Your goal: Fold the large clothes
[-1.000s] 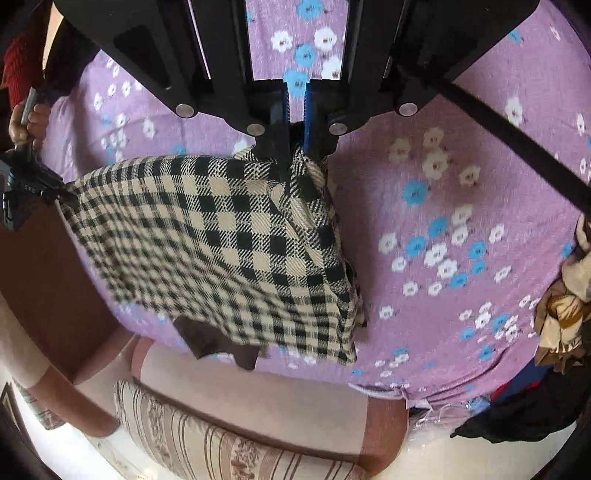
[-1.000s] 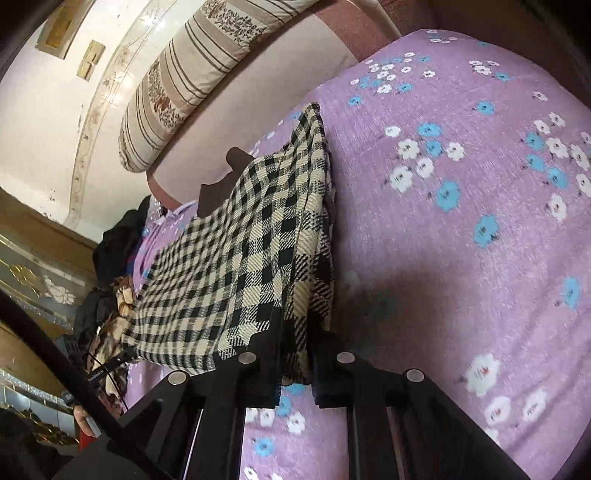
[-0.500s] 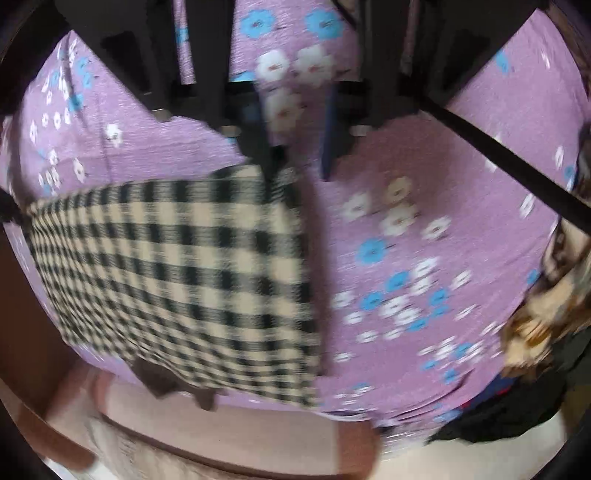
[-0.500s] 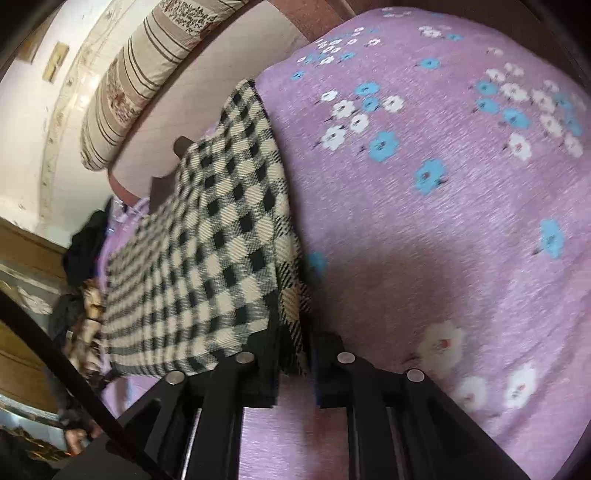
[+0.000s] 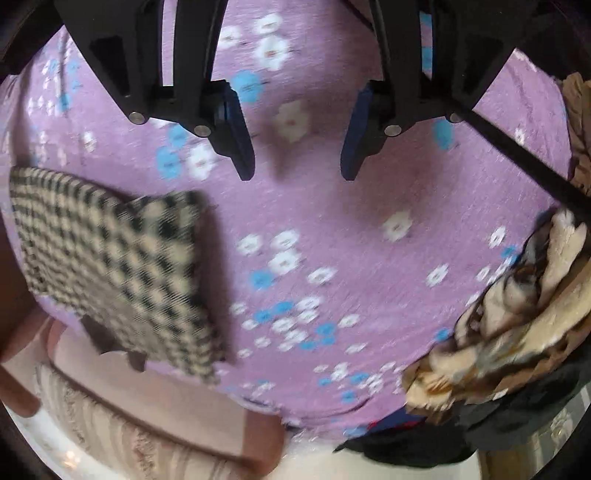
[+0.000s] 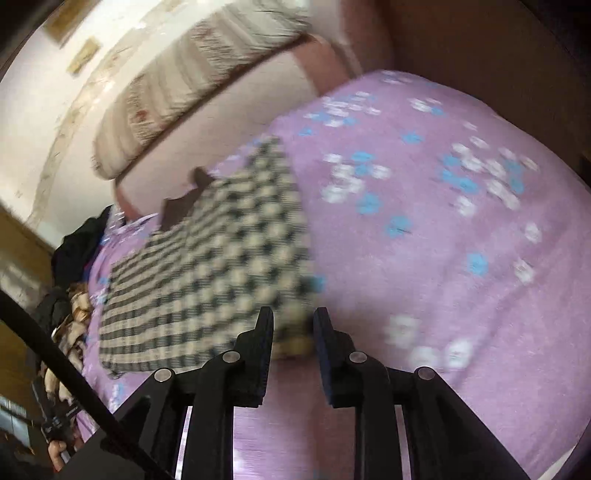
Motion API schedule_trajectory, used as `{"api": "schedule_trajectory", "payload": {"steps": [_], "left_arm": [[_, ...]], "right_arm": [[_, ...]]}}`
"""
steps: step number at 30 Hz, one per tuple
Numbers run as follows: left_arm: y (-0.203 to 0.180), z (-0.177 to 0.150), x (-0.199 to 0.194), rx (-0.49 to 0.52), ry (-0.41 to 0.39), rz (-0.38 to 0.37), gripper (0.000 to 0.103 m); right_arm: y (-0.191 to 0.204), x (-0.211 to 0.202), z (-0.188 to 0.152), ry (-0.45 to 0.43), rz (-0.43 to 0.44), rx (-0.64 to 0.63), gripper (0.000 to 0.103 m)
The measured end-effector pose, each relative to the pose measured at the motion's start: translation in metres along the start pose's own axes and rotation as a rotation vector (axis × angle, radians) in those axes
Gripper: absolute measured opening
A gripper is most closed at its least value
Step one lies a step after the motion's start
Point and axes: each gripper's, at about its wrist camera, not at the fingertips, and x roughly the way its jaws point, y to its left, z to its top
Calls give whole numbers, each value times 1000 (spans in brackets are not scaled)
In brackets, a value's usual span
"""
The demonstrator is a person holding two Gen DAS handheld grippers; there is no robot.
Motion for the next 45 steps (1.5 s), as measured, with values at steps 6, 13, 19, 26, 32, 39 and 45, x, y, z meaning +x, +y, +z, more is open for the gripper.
{"api": "schedule_trajectory", "payload": {"steps": [6, 13, 19, 26, 32, 39, 45], "left_arm": [[-63, 27, -1, 80, -68, -82, 57], [-103, 63, 35, 20, -59, -212, 57], [-73, 69, 80, -47, 10, -54, 57], [-2, 58, 74, -173, 3, -1, 57], [26, 43, 49, -257, -14, 19, 56], [-29, 19, 2, -133, -74, 59, 60], [-81, -12, -29, -11, -110, 75, 64]], "right_arm": [[76, 46, 4, 90, 191, -79, 25], [146, 130, -11, 261, 455, -23, 25], [140, 171, -12, 298, 378, -10, 25], [14, 134, 15, 154, 314, 246, 19], [-54, 66, 23, -5, 188, 341, 29], [-24, 29, -4, -11, 100, 160, 41], [45, 31, -50, 33, 60, -66, 44]]}}
